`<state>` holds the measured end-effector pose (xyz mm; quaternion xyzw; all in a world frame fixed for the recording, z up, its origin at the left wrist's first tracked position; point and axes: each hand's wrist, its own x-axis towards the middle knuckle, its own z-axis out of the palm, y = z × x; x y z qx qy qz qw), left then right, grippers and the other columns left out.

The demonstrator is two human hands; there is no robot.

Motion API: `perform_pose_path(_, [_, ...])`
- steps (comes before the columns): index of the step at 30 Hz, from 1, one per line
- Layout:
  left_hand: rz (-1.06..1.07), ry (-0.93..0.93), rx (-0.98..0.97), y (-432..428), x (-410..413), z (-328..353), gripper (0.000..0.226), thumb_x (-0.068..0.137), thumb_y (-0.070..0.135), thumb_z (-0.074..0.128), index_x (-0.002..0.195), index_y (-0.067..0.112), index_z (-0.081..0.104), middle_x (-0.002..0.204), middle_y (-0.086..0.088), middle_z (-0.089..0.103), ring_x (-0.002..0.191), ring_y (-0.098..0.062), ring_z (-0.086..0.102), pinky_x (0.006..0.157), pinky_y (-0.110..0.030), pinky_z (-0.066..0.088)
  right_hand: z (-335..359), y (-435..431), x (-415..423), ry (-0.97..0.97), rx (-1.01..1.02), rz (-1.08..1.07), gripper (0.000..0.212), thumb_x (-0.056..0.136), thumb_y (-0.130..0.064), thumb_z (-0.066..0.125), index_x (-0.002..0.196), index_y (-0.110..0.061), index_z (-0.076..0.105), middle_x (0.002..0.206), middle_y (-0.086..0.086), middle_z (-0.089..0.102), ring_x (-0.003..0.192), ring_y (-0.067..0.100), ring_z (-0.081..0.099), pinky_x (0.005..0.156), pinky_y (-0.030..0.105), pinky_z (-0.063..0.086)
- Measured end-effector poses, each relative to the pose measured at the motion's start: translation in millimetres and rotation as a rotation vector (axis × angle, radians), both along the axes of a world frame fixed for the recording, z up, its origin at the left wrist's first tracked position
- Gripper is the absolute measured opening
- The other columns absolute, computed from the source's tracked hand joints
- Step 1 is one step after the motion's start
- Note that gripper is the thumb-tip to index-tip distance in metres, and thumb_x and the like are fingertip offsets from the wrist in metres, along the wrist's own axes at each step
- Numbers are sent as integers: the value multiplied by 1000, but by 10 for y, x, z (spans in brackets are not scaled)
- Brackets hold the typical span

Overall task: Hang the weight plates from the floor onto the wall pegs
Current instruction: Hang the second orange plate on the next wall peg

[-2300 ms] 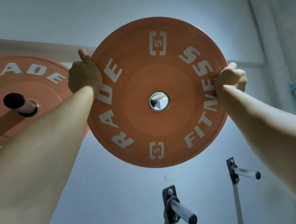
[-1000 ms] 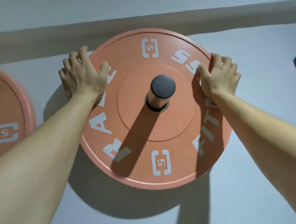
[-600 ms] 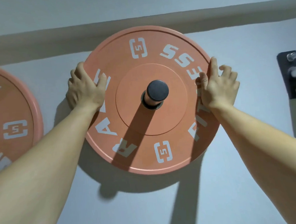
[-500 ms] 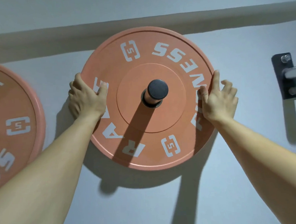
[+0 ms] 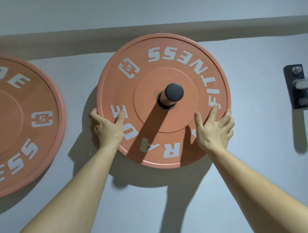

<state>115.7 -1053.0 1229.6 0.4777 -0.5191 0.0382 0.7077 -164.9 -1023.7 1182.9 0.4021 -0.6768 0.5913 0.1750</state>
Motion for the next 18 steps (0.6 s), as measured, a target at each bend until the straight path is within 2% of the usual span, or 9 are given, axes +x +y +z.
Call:
perform_pose_path(3, [12, 34, 78, 75, -48, -154, 86, 80, 72, 63, 133, 14, 27, 128, -16, 59, 118, -39, 52, 85, -46, 43, -62, -12, 224, 83, 7, -11, 90, 90, -77, 18, 160, -22, 5, 162, 21, 2, 147, 37, 7, 116, 55, 13])
perform_pose_path(5, [26, 35, 148, 103, -73, -253, 84, 79, 72, 64, 126, 12, 30, 121, -15, 60, 114, -38, 54, 77, -43, 40, -21, -33, 354, 146, 21, 34, 97, 87, -81, 20, 160, -20, -3, 164, 22, -7, 150, 37, -4, 118, 55, 7])
perform_pose_path(7, [62, 18, 195, 115, -69, -303, 87, 75, 72, 68, 123, 9, 33, 126, -15, 52, 117, -38, 50, 78, -43, 39, 100, -44, 413, 162, 16, 90, 109, 82, -88, 23, 159, -18, -11, 163, 21, -19, 150, 36, -16, 119, 58, -2])
perform_pose_path(9, [165, -63, 178, 161, -36, -280, 99, 66, 72, 76, 127, 9, 31, 136, -16, 37, 123, -40, 42, 86, -46, 41, 264, -41, 379, 167, -1, 134, 124, 73, -94, 32, 158, -17, -15, 161, 19, -26, 149, 35, -24, 117, 61, -8])
perform_pose_path(11, [327, -296, 99, 204, 0, -172, 121, 56, 72, 82, 141, 11, 20, 151, -17, 21, 132, -40, 33, 101, -49, 40, 432, -19, 279, 227, 1, 157, 138, 63, -98, 42, 157, -17, -18, 161, 17, -30, 148, 32, -28, 117, 61, -11])
perform_pose_path(13, [438, -615, 23, 248, 19, -9, 139, 54, 74, 81, 152, 15, 2, 162, -16, 1, 148, -39, 13, 116, -52, 26, 590, 0, 174, 319, 14, 170, 148, 55, -98, 52, 156, -16, -20, 160, 16, -32, 148, 32, -30, 117, 61, -12])
perform_pose_path(16, [481, -996, -13, 281, -9, 197, 142, 65, 70, 78, 154, 24, -22, 165, -9, -23, 152, -34, -19, 122, -54, -1, 753, 20, 73, 410, 32, 199, 150, 54, -94, 59, 156, -17, -22, 159, 14, -34, 147, 31, -31, 118, 60, -12])
perform_pose_path(18, [479, -1155, -9, 272, -59, 258, 136, 72, 60, 78, 155, 28, -26, 164, -8, -29, 151, -34, -24, 123, -53, -6, 835, 22, 21, 464, 64, 206, 149, 56, -93, 60, 156, -19, -22, 160, 13, -32, 148, 30, -29, 119, 58, -9])
